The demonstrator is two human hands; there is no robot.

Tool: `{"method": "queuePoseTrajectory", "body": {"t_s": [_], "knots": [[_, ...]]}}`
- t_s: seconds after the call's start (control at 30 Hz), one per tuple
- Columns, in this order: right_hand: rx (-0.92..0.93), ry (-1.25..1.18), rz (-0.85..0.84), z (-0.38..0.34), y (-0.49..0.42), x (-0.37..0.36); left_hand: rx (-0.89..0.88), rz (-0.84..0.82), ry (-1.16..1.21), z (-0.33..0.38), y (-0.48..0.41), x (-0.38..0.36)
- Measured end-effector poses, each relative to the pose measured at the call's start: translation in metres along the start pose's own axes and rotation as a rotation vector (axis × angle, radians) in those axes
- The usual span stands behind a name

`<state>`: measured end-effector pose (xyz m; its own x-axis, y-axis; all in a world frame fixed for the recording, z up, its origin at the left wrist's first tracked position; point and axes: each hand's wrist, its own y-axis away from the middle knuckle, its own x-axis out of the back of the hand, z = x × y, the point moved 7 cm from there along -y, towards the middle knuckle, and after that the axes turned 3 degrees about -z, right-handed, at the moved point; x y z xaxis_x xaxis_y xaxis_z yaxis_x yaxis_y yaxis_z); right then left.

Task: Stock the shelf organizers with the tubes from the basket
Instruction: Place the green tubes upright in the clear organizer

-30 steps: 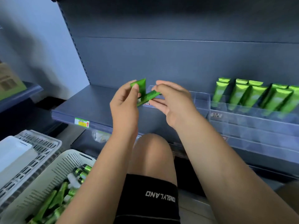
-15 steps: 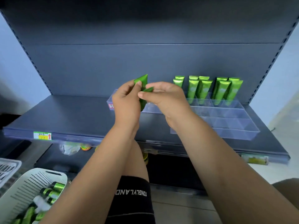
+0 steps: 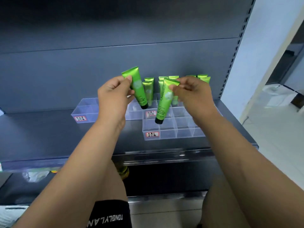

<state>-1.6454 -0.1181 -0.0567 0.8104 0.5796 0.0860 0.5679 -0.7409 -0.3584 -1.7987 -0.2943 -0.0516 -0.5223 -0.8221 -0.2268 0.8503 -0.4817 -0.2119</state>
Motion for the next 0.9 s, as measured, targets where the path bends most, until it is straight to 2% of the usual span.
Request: {"method": "queuePoseTrajectory", "body": {"t_s": [0.17,0.37,0.67,0.9], "knots": [[-0.071,-0.173,0.147,0.041,-0.005,0.063,0.021,-0.038,-0.04,-0.021,-0.014,-0.025],[0.017,-0.093,0.252,0.051,-0.03,0.107,0.032,-0.114,-0.082,-0.049,-0.032,-0.079],[0.041,-0.094,0.295,0.081,-0.066,0.143,0.048,-0.211,-0.098,-0.093,-0.071,-0.147],[0.049,0.011,0.391,0.102,-0.096,0.17,0.029,-0.255,-0.073,-0.125,-0.083,-0.192]]}}
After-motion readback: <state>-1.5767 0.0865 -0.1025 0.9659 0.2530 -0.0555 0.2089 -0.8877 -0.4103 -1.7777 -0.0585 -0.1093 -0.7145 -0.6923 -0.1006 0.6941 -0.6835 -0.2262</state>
